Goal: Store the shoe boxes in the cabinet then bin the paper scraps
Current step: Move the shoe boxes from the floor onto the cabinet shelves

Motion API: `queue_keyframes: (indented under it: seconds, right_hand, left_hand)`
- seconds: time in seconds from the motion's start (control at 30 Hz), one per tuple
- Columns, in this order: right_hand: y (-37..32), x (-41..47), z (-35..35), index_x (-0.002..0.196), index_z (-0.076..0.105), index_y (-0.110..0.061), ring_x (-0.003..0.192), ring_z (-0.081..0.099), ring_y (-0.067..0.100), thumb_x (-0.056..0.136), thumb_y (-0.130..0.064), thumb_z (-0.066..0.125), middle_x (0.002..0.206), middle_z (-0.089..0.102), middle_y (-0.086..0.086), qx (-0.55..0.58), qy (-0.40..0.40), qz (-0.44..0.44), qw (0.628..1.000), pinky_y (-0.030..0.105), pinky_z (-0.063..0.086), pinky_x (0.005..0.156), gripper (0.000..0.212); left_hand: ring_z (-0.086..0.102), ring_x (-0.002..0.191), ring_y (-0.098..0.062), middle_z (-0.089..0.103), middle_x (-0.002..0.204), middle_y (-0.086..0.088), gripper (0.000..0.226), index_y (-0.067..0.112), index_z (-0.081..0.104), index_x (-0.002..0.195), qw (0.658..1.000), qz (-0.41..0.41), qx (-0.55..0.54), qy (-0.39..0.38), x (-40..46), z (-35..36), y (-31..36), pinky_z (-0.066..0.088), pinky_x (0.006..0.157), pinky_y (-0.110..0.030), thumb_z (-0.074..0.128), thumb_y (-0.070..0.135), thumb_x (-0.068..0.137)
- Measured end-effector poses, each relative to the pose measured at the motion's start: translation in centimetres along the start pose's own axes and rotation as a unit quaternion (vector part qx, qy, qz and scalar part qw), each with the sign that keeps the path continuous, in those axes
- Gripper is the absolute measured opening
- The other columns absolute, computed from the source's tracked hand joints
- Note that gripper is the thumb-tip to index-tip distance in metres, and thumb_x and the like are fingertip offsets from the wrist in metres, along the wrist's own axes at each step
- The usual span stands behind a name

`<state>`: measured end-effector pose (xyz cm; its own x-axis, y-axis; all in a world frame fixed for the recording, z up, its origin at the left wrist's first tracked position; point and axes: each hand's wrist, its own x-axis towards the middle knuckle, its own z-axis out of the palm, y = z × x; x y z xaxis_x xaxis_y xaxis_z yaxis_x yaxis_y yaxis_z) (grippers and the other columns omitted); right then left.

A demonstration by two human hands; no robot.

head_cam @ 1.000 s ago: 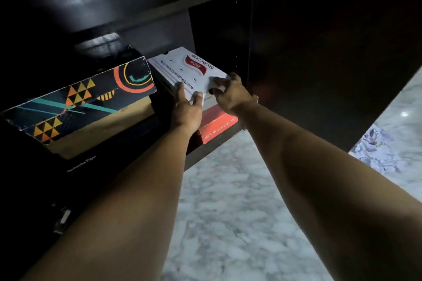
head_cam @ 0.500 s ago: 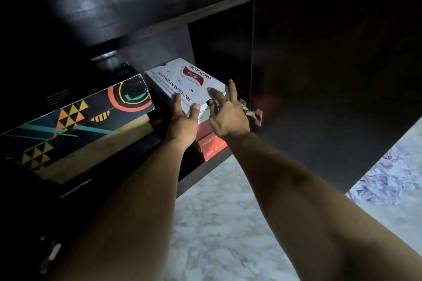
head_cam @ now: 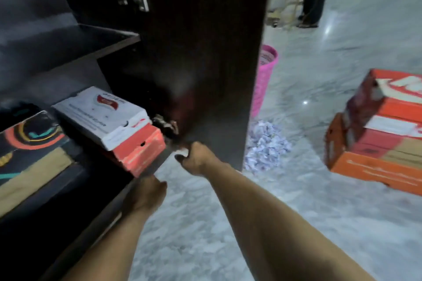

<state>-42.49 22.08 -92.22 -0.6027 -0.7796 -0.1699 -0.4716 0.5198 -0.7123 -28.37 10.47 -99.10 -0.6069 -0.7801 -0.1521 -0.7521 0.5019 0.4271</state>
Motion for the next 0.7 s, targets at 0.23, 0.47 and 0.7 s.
queue_keyframes:
  seconds: [0.23,0.47,0.7]
  right_hand:
    - [16.1,-11.3,-9.1,0.128,0.067,-0.023,0.126,0.06,0.027,0.096,-0.034,0.056,0.135,0.065,0.007,-0.053,0.062,0.177,0.981,0.035,0.047,0.107,0.035]
    - [24.1,-22.9,-25.2,0.099,0.075,-0.012,0.098,0.07,0.042,0.094,-0.031,0.048,0.102,0.076,0.019,-0.062,0.329,0.29,0.896,0.034,0.055,0.08,0.034]
    - [32.0,-28.9,-38.2,0.132,0.063,-0.011,0.12,0.063,0.033,0.091,-0.025,0.058,0.127,0.069,0.015,0.101,0.565,0.326,0.751,0.032,0.047,0.097,0.044]
  left_hand:
    - [0.065,0.081,-0.019,0.067,0.079,0.003,0.031,0.023,0.058,0.073,0.963,0.197,0.058,-0.172,-7.5,8.3,15.4,0.051,0.069,-0.029,0.051,0.051,0.082]
    - [0.067,0.102,-0.027,0.072,0.104,0.003,0.028,0.029,0.062,0.096,0.947,0.271,-0.025,-0.172,-11.1,11.6,32.0,0.053,0.084,-0.033,0.055,0.055,0.089]
    - [0.053,0.129,-0.034,0.055,0.143,-0.011,0.063,0.022,0.047,0.143,0.948,0.282,-0.086,-0.117,-10.9,14.3,46.0,0.047,0.101,-0.044,0.047,0.062,0.094]
